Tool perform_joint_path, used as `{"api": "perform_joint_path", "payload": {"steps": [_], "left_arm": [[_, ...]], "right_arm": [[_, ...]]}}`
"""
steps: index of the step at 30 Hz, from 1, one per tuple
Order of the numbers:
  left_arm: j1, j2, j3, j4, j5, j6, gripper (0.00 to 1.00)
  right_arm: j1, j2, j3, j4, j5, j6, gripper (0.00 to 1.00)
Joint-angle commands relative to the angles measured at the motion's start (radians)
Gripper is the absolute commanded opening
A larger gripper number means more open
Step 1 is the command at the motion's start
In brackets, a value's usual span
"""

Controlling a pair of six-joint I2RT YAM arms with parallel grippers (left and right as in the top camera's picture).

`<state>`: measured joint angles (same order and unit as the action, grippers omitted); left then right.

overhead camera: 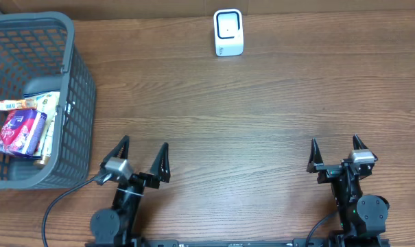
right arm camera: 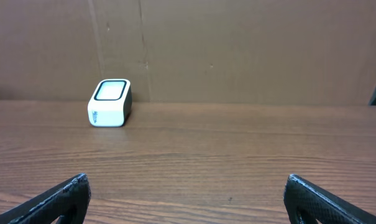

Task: Scan the item barcode

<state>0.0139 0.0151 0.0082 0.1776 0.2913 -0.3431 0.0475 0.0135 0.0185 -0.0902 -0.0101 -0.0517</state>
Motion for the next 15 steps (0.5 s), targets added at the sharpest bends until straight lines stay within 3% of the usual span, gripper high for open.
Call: {"api": "perform_joint_path", "payload": {"steps": [1, 5, 9, 12, 15], "left_arm": [[-0.001, -0.011, 0.002, 0.137, 0.221, -0.133, 1.00], [-0.001, -0.011, 0.084, 0.159, 0.260, -0.123, 1.00], [-0.001, 0.015, 0.272, -0.011, 0.207, 0.018, 1.00], [-0.001, 0.136, 0.543, -0.386, 0.027, 0.089, 1.00], [-0.001, 0.304, 0.780, -0.665, 0.054, 0.203, 1.00]], "right_arm": [[-0.004, -0.011, -0.010, 0.006, 0.010, -0.002, 1.00], [-0.004, -0.011, -0.010, 0.006, 0.010, -0.002, 1.00], [-0.004, -0.011, -0.010, 0.006, 0.010, -0.002, 1.00], [-0.004, -0.011, -0.010, 0.006, 0.010, -0.002, 1.00], [-0.004, -0.011, -0.010, 0.006, 0.010, -0.002, 1.00]]}}
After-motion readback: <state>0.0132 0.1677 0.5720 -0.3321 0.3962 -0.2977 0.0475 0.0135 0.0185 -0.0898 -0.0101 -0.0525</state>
